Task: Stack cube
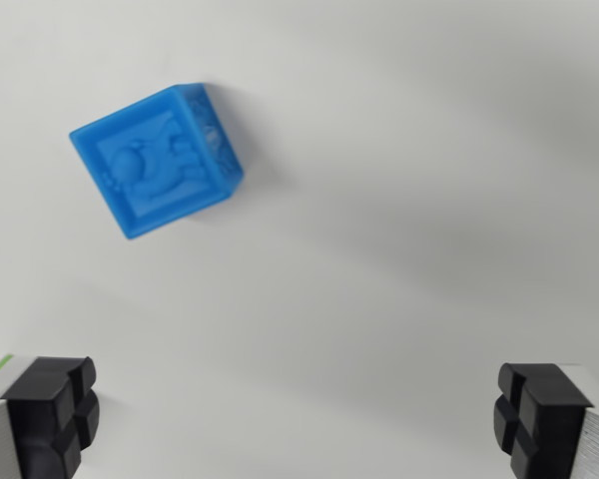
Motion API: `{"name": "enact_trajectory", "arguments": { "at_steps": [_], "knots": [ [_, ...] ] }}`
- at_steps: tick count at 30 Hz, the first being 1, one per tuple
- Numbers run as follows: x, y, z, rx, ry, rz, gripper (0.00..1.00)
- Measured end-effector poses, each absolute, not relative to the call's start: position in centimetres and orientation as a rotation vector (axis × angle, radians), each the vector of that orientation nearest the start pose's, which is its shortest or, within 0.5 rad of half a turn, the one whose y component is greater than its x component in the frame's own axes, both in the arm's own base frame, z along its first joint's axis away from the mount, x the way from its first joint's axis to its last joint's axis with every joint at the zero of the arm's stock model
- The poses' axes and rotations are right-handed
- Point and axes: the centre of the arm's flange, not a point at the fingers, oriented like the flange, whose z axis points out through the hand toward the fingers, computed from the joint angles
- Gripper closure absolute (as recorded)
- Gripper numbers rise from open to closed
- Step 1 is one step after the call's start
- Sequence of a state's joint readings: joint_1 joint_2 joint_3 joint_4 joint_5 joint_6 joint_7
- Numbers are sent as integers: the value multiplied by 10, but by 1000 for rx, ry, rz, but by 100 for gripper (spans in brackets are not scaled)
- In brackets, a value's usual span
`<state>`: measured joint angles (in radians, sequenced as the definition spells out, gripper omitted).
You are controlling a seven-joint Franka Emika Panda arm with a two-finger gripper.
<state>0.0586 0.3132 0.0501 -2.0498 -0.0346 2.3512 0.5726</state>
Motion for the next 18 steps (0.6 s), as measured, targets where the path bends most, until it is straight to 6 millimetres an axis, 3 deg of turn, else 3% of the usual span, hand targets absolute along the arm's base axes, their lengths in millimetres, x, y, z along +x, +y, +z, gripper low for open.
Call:
{"name": "enact_trajectory", "arguments": {
  "at_steps": [18],
  "knots": [
    [587,108,223,-3127,346,12,0]
  ]
}}
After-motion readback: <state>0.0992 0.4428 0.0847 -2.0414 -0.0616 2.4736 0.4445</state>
